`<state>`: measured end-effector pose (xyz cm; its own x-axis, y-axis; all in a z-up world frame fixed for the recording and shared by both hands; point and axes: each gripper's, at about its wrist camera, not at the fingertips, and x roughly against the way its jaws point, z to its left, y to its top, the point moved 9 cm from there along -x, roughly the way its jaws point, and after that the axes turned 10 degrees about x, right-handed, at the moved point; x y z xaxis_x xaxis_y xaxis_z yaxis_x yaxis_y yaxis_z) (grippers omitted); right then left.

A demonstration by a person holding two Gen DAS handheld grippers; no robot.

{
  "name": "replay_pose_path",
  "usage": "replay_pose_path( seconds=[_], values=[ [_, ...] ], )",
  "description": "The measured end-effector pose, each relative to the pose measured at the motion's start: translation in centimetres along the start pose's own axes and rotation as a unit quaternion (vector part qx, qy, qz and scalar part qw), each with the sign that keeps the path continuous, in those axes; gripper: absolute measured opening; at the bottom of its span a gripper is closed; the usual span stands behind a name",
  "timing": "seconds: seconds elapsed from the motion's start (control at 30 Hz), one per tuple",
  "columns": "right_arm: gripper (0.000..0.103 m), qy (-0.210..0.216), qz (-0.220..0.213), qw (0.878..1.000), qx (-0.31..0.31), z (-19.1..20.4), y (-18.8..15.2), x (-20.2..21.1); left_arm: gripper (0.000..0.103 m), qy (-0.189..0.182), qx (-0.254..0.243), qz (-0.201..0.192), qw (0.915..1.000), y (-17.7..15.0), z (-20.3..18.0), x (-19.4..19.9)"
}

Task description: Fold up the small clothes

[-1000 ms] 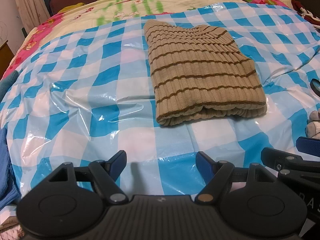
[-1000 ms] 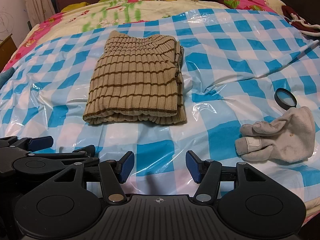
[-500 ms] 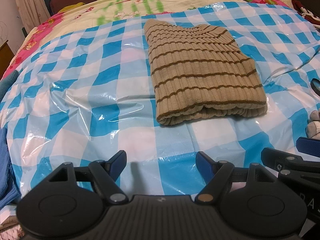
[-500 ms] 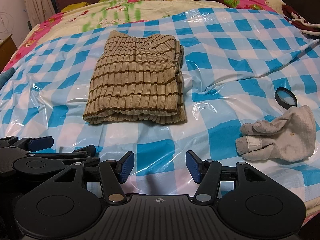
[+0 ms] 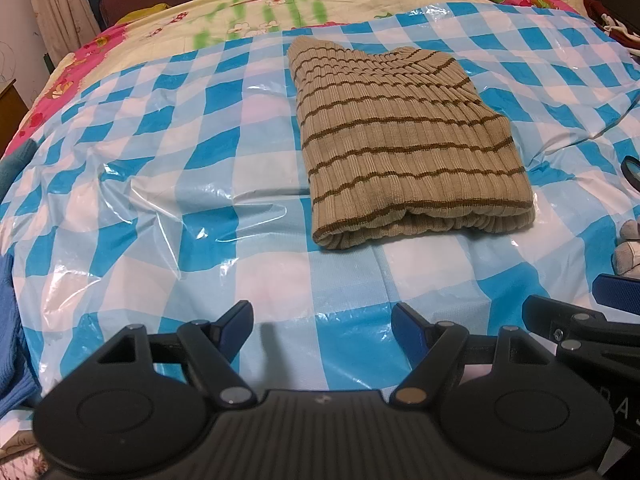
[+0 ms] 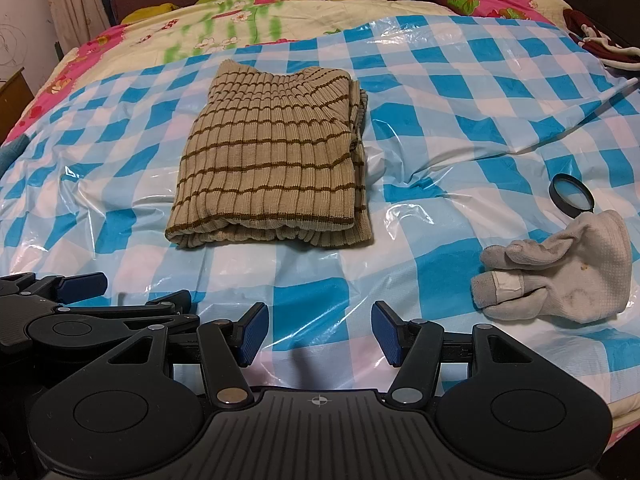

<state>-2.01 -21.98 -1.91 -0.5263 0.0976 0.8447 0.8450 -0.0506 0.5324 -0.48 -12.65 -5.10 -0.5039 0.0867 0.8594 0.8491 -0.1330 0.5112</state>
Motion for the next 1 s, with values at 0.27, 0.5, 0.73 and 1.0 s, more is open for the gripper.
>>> replay_pose_path(
  seconds=[0.27, 0.5, 0.73, 1.0],
  values=[
    [0.057, 0.0, 0.0, 1.0, 0.0, -0.03, -0.07, -0.05, 0.08, 0.0, -0.001, 0.0, 1.0, -0.06, 0.01, -0.04],
    [0.057, 0.0, 0.001, 1.0, 0.0, -0.05, -0.03, -0.04, 0.08, 0.0, -0.001, -0.001, 1.0, -0.05, 0.0, -0.07],
    [0.057, 0.001, 0.001, 1.0, -0.001, -0.04, -0.09, -0.08, 0.08, 0.0, -0.001, -0.002, 1.0, -0.12, 0.07, -0.12],
    [0.057, 0.001, 0.001, 1.0, -0.001, -0.05, -0.07, -0.09, 0.08, 0.002, -0.003, -0.004, 1.0, 0.06, -0.14, 0.06]
  ],
)
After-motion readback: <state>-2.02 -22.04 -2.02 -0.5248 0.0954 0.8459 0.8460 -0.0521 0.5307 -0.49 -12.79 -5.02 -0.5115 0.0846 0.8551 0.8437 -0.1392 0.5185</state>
